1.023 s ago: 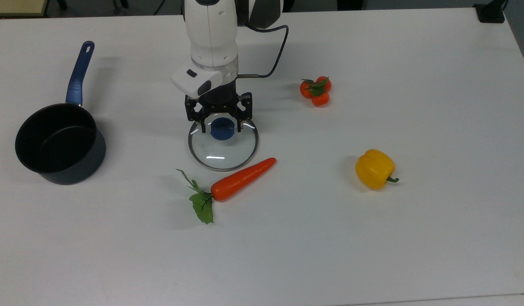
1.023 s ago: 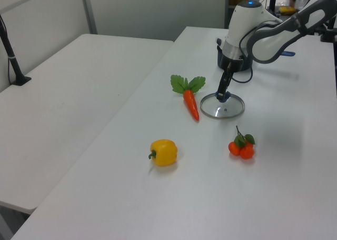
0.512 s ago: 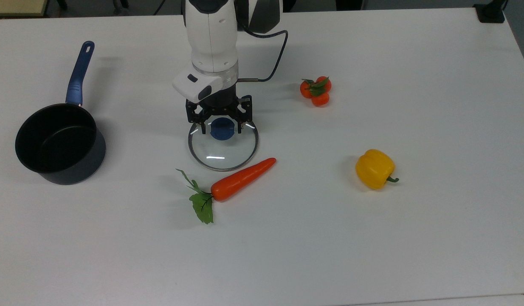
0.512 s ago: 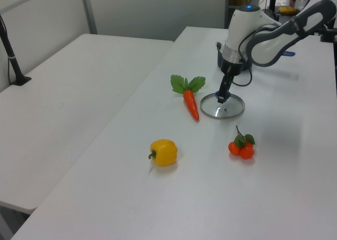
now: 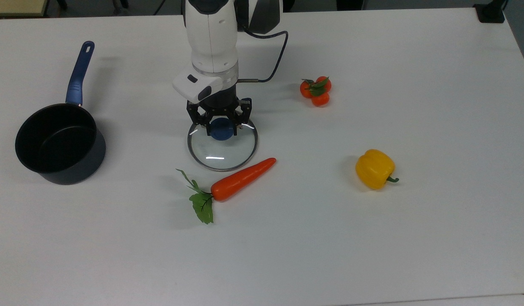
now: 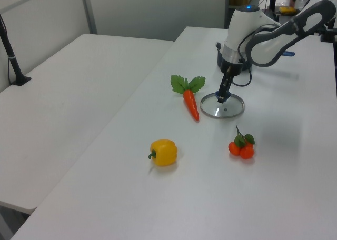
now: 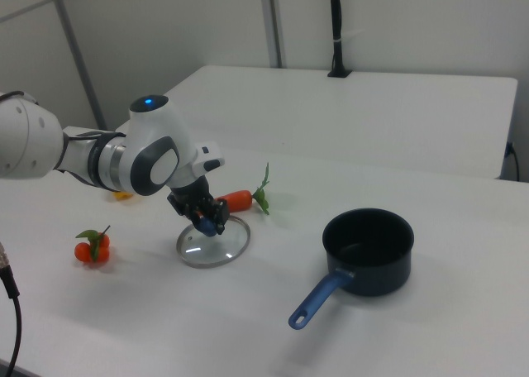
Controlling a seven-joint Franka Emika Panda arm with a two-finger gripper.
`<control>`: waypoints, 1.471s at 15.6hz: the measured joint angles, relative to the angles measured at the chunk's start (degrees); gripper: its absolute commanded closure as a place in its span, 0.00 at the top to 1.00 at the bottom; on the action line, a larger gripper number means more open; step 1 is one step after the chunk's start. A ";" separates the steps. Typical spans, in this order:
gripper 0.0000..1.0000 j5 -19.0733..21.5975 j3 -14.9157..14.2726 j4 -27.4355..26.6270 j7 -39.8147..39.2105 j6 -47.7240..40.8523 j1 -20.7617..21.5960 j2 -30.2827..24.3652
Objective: Close lid
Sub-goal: 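Close the gripper on the blue knob of the glass lid, then lift the glass lid and carry it over the dark saucepan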
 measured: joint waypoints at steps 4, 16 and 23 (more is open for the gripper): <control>0.40 0.23 0.00 0.03 0.41 0.00 0.00 -0.01; 0.41 0.27 -0.76 16.54 13.15 -19.49 -4.76 -1.33; 0.41 -1.84 -1.04 24.28 4.03 -23.21 -17.79 -1.19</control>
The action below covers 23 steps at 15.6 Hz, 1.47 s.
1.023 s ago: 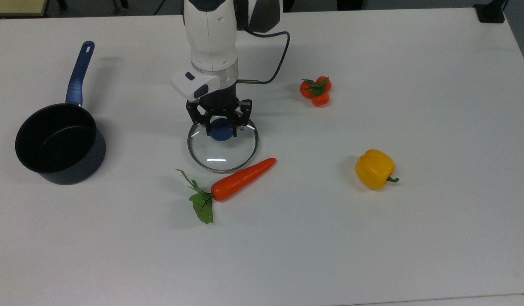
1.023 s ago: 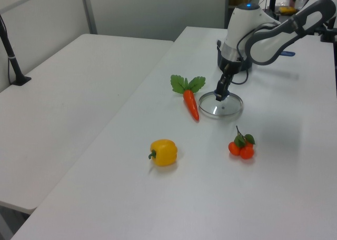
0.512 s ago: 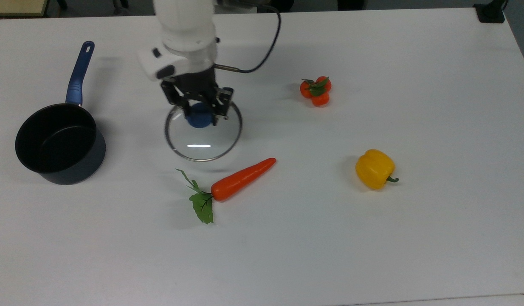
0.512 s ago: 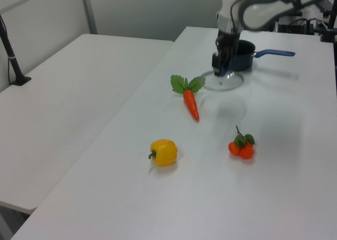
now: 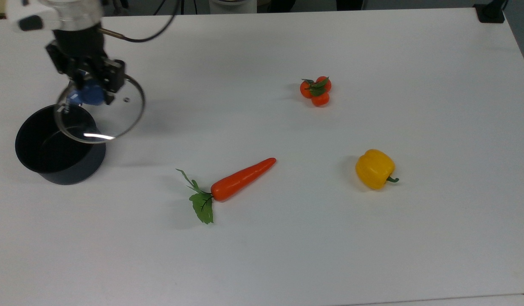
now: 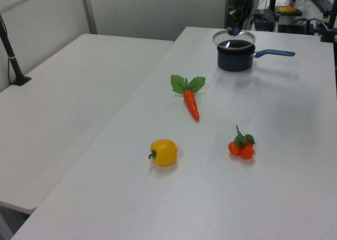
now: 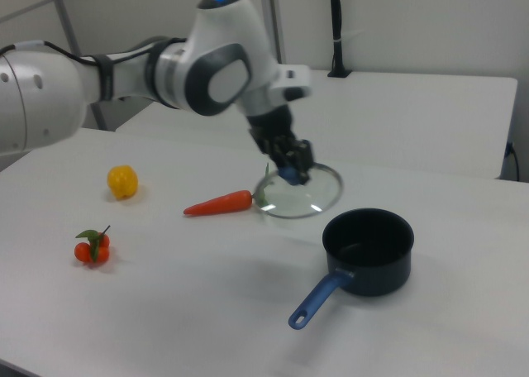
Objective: Close lid
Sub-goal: 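Lift the glass lid and carry it over the dark saucepan, then lower the glass lid onto the saucepan rim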
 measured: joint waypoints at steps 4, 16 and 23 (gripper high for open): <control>0.41 0.12 -0.01 1.54 -9.04 0.00 -5.90 2.18; 0.41 4.78 0.04 10.45 -11.42 5.86 -9.39 13.42; 0.41 4.94 0.55 10.25 -11.42 5.86 -9.39 14.39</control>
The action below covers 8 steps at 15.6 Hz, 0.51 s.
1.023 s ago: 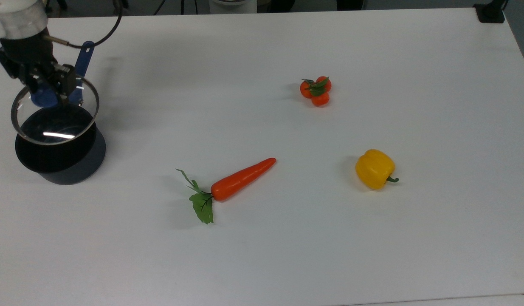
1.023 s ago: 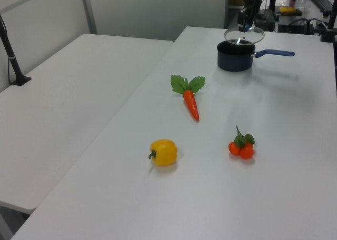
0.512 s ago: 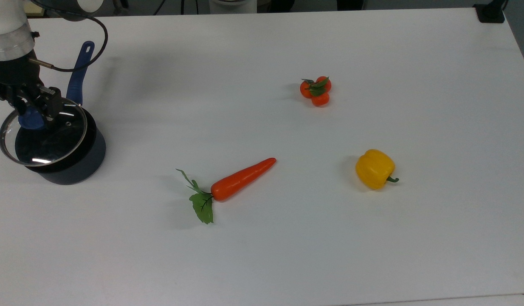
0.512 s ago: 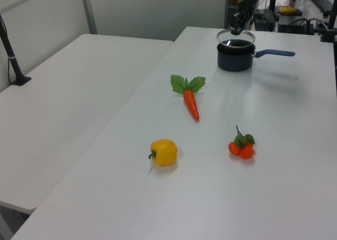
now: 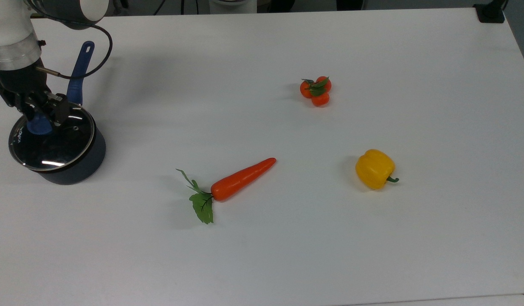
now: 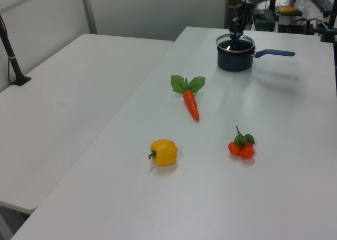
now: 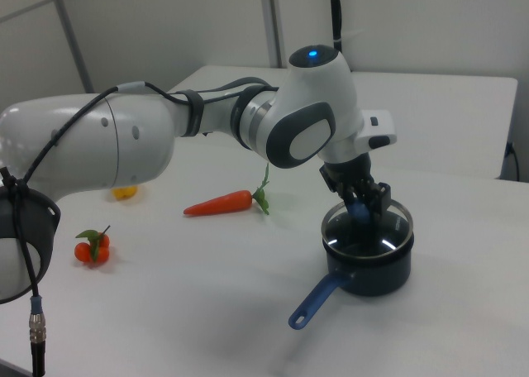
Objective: Close lid
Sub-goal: 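Lower the glass lid onto the saucepan rim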
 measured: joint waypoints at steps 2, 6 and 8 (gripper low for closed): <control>0.41 0.13 0.09 -0.08 0.00 0.00 0.00 0.09; 0.41 0.17 0.11 -0.51 0.00 0.00 0.00 0.16; 0.41 0.17 0.11 -0.83 0.00 0.00 -0.01 0.20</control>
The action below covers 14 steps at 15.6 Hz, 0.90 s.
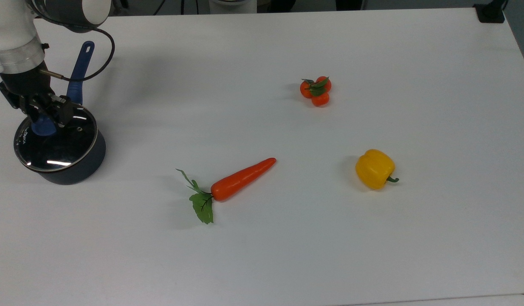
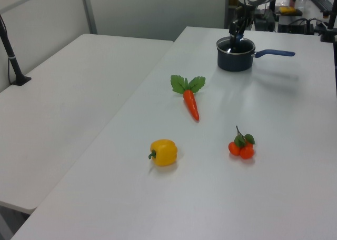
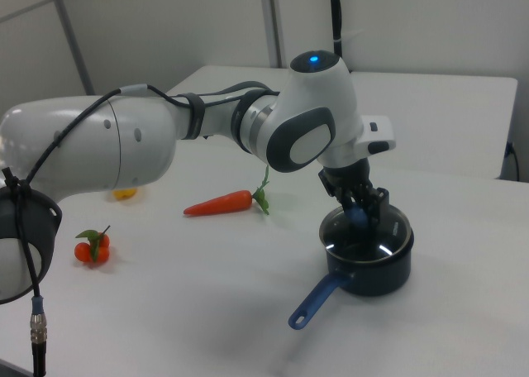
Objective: Close lid
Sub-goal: 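Lower the glass lid onto the saucepan rim, then open the gripper and raise it off the lid knob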
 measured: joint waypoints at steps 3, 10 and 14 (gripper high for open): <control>0.42 0.00 0.00 -0.14 0.00 0.00 -0.13 0.00; 1.00 0.01 0.00 -0.44 -0.02 0.00 -0.24 0.03; 1.00 0.01 0.01 -0.42 -0.02 0.00 -0.24 0.03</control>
